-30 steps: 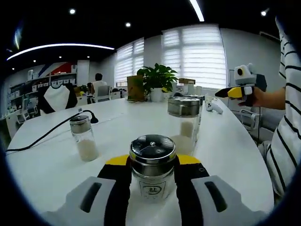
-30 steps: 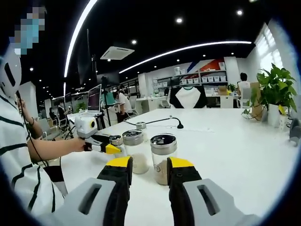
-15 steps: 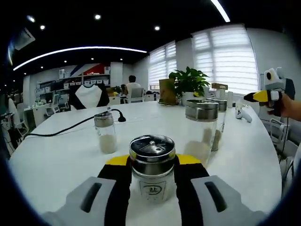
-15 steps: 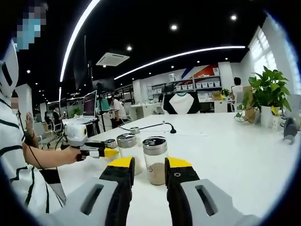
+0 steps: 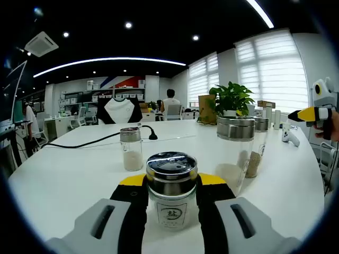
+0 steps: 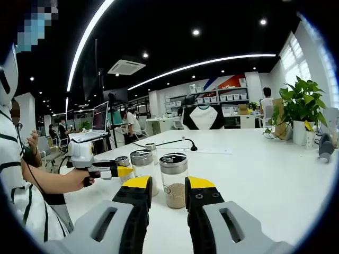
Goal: Rotate the seasoning bottle until the label or dispensing opening points toward the visible target arrow and the bottle remains upright within the marked orientation range
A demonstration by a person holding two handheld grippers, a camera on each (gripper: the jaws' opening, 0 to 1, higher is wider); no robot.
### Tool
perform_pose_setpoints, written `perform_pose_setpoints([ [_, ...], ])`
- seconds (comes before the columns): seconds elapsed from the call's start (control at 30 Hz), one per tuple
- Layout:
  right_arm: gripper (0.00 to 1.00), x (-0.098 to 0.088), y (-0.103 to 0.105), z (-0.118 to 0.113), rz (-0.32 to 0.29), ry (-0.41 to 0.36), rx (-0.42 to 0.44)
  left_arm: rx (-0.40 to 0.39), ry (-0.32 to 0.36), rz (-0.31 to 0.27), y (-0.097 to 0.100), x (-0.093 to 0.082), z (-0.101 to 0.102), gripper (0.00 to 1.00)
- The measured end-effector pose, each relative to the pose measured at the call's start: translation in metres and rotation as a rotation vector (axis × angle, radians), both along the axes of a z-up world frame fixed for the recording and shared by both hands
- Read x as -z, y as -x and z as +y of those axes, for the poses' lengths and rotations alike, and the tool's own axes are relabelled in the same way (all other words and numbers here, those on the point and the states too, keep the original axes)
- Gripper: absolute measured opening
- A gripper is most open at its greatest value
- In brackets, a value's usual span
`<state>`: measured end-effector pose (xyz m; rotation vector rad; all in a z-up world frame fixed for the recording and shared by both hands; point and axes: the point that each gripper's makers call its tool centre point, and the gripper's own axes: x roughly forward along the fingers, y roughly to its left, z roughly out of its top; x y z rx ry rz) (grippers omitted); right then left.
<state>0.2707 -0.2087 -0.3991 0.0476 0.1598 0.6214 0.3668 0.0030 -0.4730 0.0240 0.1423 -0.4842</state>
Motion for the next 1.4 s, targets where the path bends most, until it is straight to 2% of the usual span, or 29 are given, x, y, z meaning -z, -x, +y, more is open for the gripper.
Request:
perform_pose_setpoints([
  [0.17, 0.23, 0.0, -0.001, 0.001, -0.003, 0.011, -0.01, -0.029, 0.013, -0.018, 0.0, 0.0, 0.0, 0.37],
  [0.4, 0.24, -0.001, -0.001, 0.004, -0.013, 0.02, -0.025, -0.01, 0.003, -0.026, 0.002, -0.002, 0.0, 0.38],
  [0.43, 0.24, -0.001, -0.001, 0.004, -0.011, 0.017, -0.026, 0.013, -0.002, -0.044, 0.003, -0.007, -0.001, 0.39],
  [0.53, 0.24, 0.001, -0.001, 0.004, -0.006, 0.014, -0.025, 0.035, 0.0, -0.048, 0.006, -0.012, 0.004, 0.42],
  [0.6, 0.24, 0.003, -0.001, 0.005, 0.001, 0.015, -0.029, 0.07, 0.02, -0.031, 0.007, -0.013, 0.005, 0.44],
  [0.67, 0.24, 0.005, -0.002, 0.006, 0.004, 0.018, -0.032, 0.101, 0.01, -0.036, 0.008, -0.016, 0.005, 0.45],
  [0.7, 0.24, 0.005, -0.002, 0.007, 0.005, 0.019, -0.033, 0.169, 0.01, -0.037, 0.012, -0.018, -0.001, 0.44],
  [0.77, 0.24, 0.005, -0.001, 0.009, 0.008, 0.022, -0.038, 0.246, 0.027, -0.016, 0.017, -0.017, -0.009, 0.43],
  [0.8, 0.24, 0.006, -0.001, 0.01, 0.009, 0.026, -0.04, 0.222, 0.023, -0.018, 0.013, -0.018, -0.004, 0.46],
  [0.9, 0.24, 0.006, -0.001, 0.01, 0.01, 0.03, -0.041, 0.24, 0.053, -0.013, 0.007, -0.022, 0.0, 0.47],
  [1.03, 0.24, 0.005, -0.001, 0.009, 0.01, 0.034, -0.037, 0.289, 0.002, -0.056, 0.005, -0.031, -0.002, 0.46],
  [1.2, 0.24, 0.006, -0.001, 0.008, 0.017, 0.042, -0.033, 0.326, -0.01, -0.043, 0.002, -0.029, -0.006, 0.35],
  [1.27, 0.24, 0.004, -0.002, 0.008, 0.013, 0.042, -0.03, 0.328, -0.038, -0.055, 0.003, -0.027, -0.009, 0.34],
  [1.4, 0.24, 0.005, -0.003, 0.008, 0.014, 0.047, -0.028, 0.305, -0.026, -0.052, 0.003, -0.028, -0.01, 0.34],
])
